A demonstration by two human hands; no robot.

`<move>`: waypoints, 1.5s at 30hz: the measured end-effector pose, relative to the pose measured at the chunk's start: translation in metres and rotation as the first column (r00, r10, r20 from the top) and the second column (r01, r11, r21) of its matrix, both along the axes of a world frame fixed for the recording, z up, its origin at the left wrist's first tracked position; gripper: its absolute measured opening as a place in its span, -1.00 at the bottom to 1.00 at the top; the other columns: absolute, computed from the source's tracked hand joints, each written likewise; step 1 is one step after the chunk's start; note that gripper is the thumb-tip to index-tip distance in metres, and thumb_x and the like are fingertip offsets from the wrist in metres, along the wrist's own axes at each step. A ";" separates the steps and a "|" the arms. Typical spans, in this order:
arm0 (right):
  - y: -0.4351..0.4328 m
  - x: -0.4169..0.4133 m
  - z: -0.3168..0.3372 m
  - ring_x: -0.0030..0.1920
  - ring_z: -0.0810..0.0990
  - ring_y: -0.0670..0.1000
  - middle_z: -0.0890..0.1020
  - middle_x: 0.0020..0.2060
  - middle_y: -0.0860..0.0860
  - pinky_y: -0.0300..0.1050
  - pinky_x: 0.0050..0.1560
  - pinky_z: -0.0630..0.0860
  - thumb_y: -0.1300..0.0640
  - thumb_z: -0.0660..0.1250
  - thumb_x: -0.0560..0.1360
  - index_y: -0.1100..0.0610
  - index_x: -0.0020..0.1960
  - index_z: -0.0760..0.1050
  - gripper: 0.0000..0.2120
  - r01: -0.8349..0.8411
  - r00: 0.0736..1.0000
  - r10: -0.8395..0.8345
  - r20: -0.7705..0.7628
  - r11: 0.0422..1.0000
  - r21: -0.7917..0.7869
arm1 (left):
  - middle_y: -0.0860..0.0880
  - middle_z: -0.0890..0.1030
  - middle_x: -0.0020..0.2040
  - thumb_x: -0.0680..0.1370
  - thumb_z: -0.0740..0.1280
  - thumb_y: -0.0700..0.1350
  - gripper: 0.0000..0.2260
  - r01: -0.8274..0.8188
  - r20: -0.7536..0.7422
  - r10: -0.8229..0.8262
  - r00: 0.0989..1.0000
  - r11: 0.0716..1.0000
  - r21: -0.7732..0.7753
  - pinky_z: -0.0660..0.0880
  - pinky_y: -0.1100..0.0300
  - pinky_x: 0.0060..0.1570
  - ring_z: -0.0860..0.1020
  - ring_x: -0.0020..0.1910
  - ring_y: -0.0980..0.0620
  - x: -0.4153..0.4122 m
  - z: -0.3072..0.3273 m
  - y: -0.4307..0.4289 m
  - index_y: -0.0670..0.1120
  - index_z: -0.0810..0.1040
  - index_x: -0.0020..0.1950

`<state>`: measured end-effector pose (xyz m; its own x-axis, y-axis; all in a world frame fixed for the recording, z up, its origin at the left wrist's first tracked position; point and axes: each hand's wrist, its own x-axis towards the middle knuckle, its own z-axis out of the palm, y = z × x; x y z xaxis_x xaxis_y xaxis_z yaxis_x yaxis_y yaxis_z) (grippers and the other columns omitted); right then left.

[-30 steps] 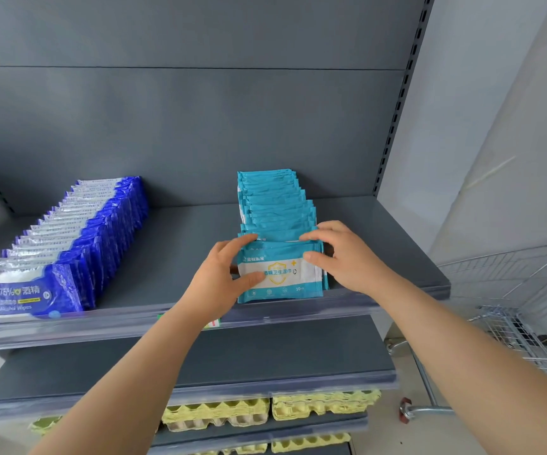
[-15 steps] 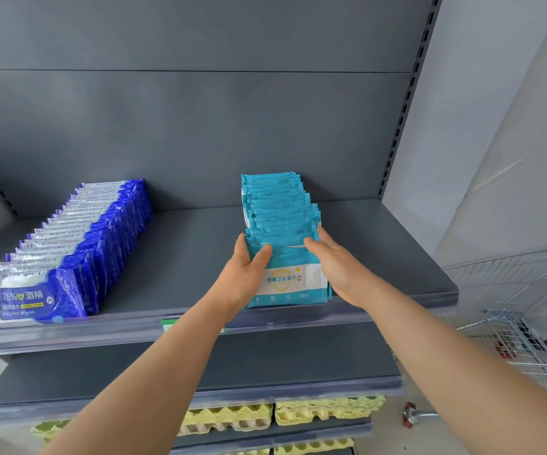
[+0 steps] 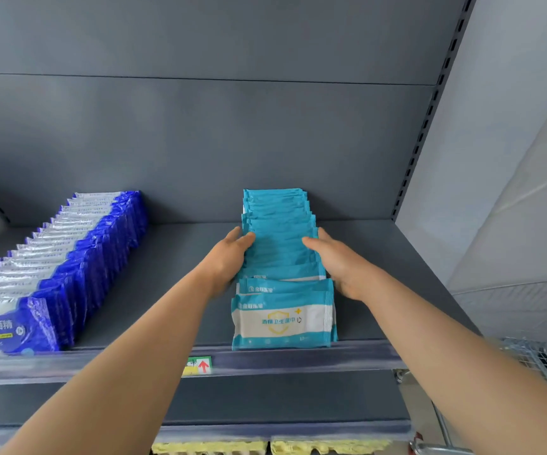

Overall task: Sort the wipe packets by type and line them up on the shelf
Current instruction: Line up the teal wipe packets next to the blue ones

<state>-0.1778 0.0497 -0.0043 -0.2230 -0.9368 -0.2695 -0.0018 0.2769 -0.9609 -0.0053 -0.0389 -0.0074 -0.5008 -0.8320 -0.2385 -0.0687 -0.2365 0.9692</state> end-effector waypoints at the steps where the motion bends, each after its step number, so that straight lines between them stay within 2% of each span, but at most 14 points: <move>1: 0.000 0.001 0.001 0.15 0.62 0.01 0.59 0.22 -0.05 0.10 0.20 0.53 0.05 0.12 0.62 -0.11 0.34 0.34 -0.70 -0.032 0.999 0.032 0.038 0.999 0.011 | -0.06 0.60 0.23 0.65 0.16 -0.08 -0.67 0.020 -0.017 -0.020 1.000 1.000 0.018 0.52 -0.08 0.18 0.62 0.13 -0.06 -0.002 -0.002 -0.001 -0.04 0.34 0.43; 4: -0.002 -0.005 0.002 0.20 0.58 -0.03 0.56 0.25 -0.08 -0.01 0.22 0.50 0.06 0.10 0.64 -0.09 0.39 0.32 -0.67 -0.076 0.997 0.076 0.009 0.997 -0.005 | -0.02 0.60 0.23 0.65 0.16 -0.08 -0.66 0.028 0.011 -0.028 1.000 0.999 -0.033 0.51 -0.03 0.20 0.62 0.13 -0.03 0.000 -0.006 -0.007 -0.02 0.34 0.43; 9: -0.030 -0.027 0.011 0.54 0.00 -0.03 -0.02 0.55 -0.10 0.03 0.52 -0.01 -0.13 0.07 0.62 0.04 0.56 -0.22 -0.32 0.059 0.959 -0.052 -0.277 0.998 0.015 | 0.06 0.36 0.45 0.48 0.26 0.17 -0.29 -0.104 0.072 0.114 0.991 0.987 -0.125 0.25 -0.01 0.44 0.38 0.39 0.03 -0.002 0.001 -0.034 0.01 0.10 0.57; 11: -0.045 -0.028 0.013 0.54 -0.02 -0.02 -0.05 0.55 -0.10 0.05 0.52 -0.04 -0.14 0.07 0.62 0.02 0.55 -0.27 -0.30 0.073 0.972 -0.067 -0.225 0.997 0.018 | 0.06 0.37 0.45 0.49 0.26 0.15 -0.30 -0.129 0.036 0.131 0.991 0.990 -0.061 0.31 -0.02 0.40 0.41 0.37 0.02 -0.010 0.004 -0.041 0.00 0.10 0.56; 15: -0.065 -0.020 0.006 0.53 0.09 -0.01 0.02 0.54 -0.12 0.10 0.51 0.09 -0.14 0.13 0.58 -0.05 0.56 -0.25 -0.27 -0.001 0.990 0.002 -0.144 1.000 0.008 | -0.06 0.64 0.13 0.64 0.17 -0.07 -0.76 -0.024 -0.034 0.026 0.999 0.998 0.056 0.60 0.03 -0.06 0.66 0.00 -0.05 -0.027 0.000 -0.042 -0.05 0.47 0.28; 17: -0.070 -0.026 0.005 0.53 0.08 -0.02 0.00 0.55 -0.10 0.09 0.52 0.05 -0.12 0.11 0.60 -0.02 0.55 -0.27 -0.28 0.038 0.989 -0.037 -0.143 0.999 0.007 | -0.07 0.59 0.23 0.64 0.17 -0.07 -0.75 -0.033 -0.046 0.035 0.998 0.999 0.030 0.58 0.03 0.00 0.64 0.04 -0.01 -0.027 0.000 -0.049 -0.10 0.44 0.28; 20: -0.076 -0.033 0.009 0.53 0.05 0.00 -0.02 0.55 -0.06 0.05 0.52 0.02 -0.11 0.10 0.62 0.02 0.55 -0.30 -0.28 0.101 0.986 -0.102 -0.134 0.995 -0.014 | 0.00 0.45 0.39 0.64 0.19 -0.04 -0.55 -0.063 -0.059 0.064 0.996 0.998 0.025 0.51 0.01 0.20 0.56 0.18 0.03 -0.028 0.004 -0.063 -0.06 0.22 0.51; 24: -0.079 -0.023 0.014 0.52 0.12 0.04 0.06 0.54 -0.06 0.06 0.48 0.13 -0.09 0.13 0.60 -0.01 0.56 -0.24 -0.30 0.012 0.977 -0.007 -0.213 1.000 0.023 | -0.03 0.58 0.27 0.65 0.16 -0.05 -0.70 0.035 0.000 -0.035 0.999 0.999 0.019 0.57 0.01 0.07 0.63 0.09 -0.03 -0.038 0.011 -0.059 0.01 0.40 0.38; 28: -0.055 -0.023 0.027 0.51 0.09 0.02 0.00 0.55 -0.04 0.00 0.43 0.12 -0.08 0.18 0.59 0.07 0.56 -0.19 -0.27 0.050 0.915 -0.040 -0.400 0.999 0.013 | 0.06 0.21 0.53 0.59 0.21 0.15 -0.37 -0.047 0.190 0.079 0.979 0.985 -0.168 0.25 0.02 0.43 0.30 0.45 0.02 -0.018 0.012 -0.057 0.03 0.02 0.58; 31: -0.020 -0.022 0.039 0.49 0.16 -0.01 0.02 0.53 -0.05 -0.04 0.41 0.17 -0.06 0.24 0.56 -0.01 0.56 -0.05 -0.31 0.028 0.805 -0.048 -0.591 0.999 -0.043 | 0.06 0.34 0.42 0.56 0.28 0.13 -0.46 -0.018 0.283 0.156 0.947 0.901 -0.434 0.29 0.21 0.27 0.38 0.35 0.10 0.009 0.018 -0.031 0.02 0.26 0.50; 35: 0.029 -0.023 0.047 0.13 0.51 -0.09 0.50 0.20 -0.02 -0.17 0.11 0.45 0.04 0.37 0.49 0.02 0.25 0.43 -0.65 -0.018 0.682 -0.027 -0.731 0.998 -0.054 | 0.07 0.51 0.13 0.45 0.41 0.18 -0.70 0.092 0.302 0.145 0.942 0.756 -0.649 0.47 0.20 0.10 0.53 0.08 0.14 0.047 0.025 0.018 0.13 0.55 0.13; 37: 0.049 -0.023 0.050 -0.10 0.59 -0.10 0.62 -0.02 -0.01 -0.18 -0.04 0.53 0.09 0.40 0.48 0.08 0.09 0.52 -0.79 -0.033 0.683 0.058 -0.728 0.998 0.049 | 0.15 0.52 0.10 0.33 0.42 0.34 -0.57 0.230 0.362 -0.001 0.932 0.774 -0.589 0.46 0.23 0.09 0.52 0.08 0.16 0.058 0.026 0.038 0.18 0.58 0.10; 40: 0.065 -0.018 0.047 -0.23 0.64 -0.10 0.68 -0.18 0.01 -0.22 -0.20 0.57 0.14 0.41 0.48 0.12 -0.01 0.59 -0.90 -0.077 0.742 0.183 -0.645 0.979 0.189 | 0.23 0.43 0.20 0.23 0.39 0.44 -0.41 0.429 0.539 -0.054 0.841 0.673 -0.602 0.40 0.19 0.22 0.37 0.25 0.15 0.061 0.019 0.053 0.19 0.57 0.17; 45: 0.069 -0.007 0.035 -0.24 0.65 -0.06 0.69 -0.23 0.04 -0.22 -0.23 0.60 0.22 0.42 0.47 0.19 -0.09 0.60 -0.95 -0.028 0.801 0.092 -0.591 0.993 0.117 | 0.19 0.33 0.21 0.34 0.50 0.13 -0.59 0.340 0.519 0.143 0.843 0.606 -0.719 0.40 0.25 0.19 0.21 0.23 0.16 0.057 0.012 0.069 0.10 0.59 0.16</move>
<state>-0.1847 0.1188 0.0306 -0.3139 -0.9297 -0.1929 -0.5833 0.3491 -0.7334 0.0516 0.0297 0.0041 -0.6055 -0.7624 0.2283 -0.5424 0.6052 0.5827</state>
